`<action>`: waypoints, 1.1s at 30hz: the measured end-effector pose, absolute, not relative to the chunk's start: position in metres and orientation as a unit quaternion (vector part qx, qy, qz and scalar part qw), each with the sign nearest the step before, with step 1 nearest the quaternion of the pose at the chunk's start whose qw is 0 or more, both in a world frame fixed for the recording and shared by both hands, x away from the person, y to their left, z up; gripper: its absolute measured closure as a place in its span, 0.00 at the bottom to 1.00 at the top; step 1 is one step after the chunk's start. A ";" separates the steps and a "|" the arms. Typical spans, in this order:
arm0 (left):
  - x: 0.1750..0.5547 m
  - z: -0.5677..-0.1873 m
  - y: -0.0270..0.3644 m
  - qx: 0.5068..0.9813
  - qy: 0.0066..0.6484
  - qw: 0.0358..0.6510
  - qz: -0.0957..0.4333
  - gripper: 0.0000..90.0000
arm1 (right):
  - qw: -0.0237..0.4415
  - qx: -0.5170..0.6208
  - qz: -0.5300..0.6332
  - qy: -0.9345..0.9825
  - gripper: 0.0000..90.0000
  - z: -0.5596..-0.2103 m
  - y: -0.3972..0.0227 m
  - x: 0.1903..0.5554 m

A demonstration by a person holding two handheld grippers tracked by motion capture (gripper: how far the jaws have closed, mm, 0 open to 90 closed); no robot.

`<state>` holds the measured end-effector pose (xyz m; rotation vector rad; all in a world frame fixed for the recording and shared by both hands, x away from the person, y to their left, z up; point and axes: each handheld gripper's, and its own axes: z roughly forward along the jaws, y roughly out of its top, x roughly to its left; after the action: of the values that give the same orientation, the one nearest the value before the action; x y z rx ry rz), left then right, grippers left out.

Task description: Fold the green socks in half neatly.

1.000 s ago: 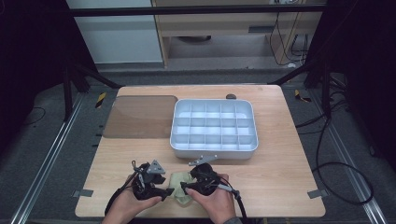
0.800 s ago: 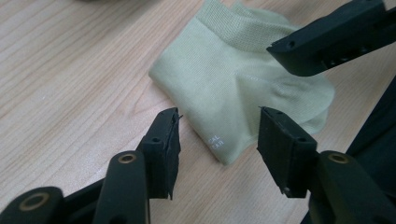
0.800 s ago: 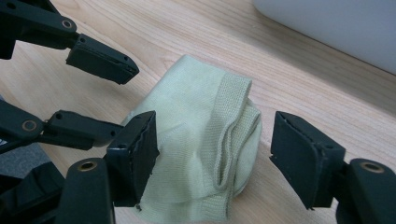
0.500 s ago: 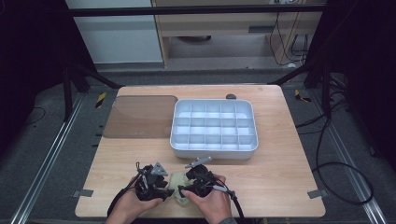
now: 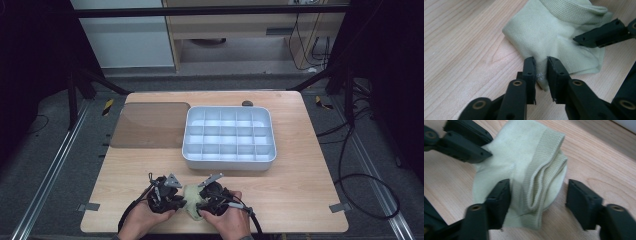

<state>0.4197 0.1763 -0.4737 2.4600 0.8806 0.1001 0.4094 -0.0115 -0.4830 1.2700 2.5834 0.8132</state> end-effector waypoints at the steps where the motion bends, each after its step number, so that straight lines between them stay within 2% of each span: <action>1: 0.420 -0.474 0.176 0.909 0.323 0.260 0.037 0.88 | 0.073 0.422 0.275 0.861 0.48 -0.483 -0.012 0.409; 4: 0.420 -0.474 0.174 0.911 0.320 0.259 0.039 0.93 | 0.073 0.414 0.277 0.864 0.54 -0.482 -0.012 0.409; 5: 0.420 -0.474 0.175 0.911 0.319 0.259 0.038 0.94 | 0.069 0.418 0.280 0.861 0.61 -0.481 -0.013 0.408; 9: 0.420 -0.473 0.176 0.911 0.319 0.258 0.038 0.95 | 0.067 0.407 0.286 0.865 0.79 -0.481 -0.016 0.406; 10: 0.420 -0.473 0.176 0.911 0.319 0.258 0.038 0.95 | 0.067 0.407 0.286 0.865 0.79 -0.481 -0.016 0.406; 11: 0.420 -0.473 0.177 0.912 0.318 0.257 0.037 0.95 | 0.061 0.406 0.291 0.864 0.86 -0.480 -0.016 0.406; 20: 0.413 -0.470 0.189 0.921 0.307 0.237 0.039 0.95 | 0.030 0.393 0.297 0.870 0.89 -0.480 -0.007 0.399; 24: 0.411 -0.468 0.197 0.921 0.307 0.237 0.037 0.93 | 0.031 0.389 0.300 0.870 0.88 -0.481 0.001 0.397; 26: 0.412 -0.466 0.198 0.920 0.308 0.240 0.037 0.90 | 0.032 0.387 0.300 0.871 0.88 -0.481 0.002 0.397; 29: 0.414 -0.458 0.201 0.910 0.319 0.259 0.054 0.76 | 0.032 0.387 0.298 0.872 0.88 -0.481 0.002 0.397; 33: 0.422 -0.451 0.203 0.903 0.327 0.271 0.064 0.69 | 0.027 0.388 0.297 0.872 0.88 -0.481 0.001 0.397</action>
<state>0.4217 0.2031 -0.4507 2.4319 0.8800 0.1716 0.3974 0.0012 -0.4809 1.1978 2.6924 0.9186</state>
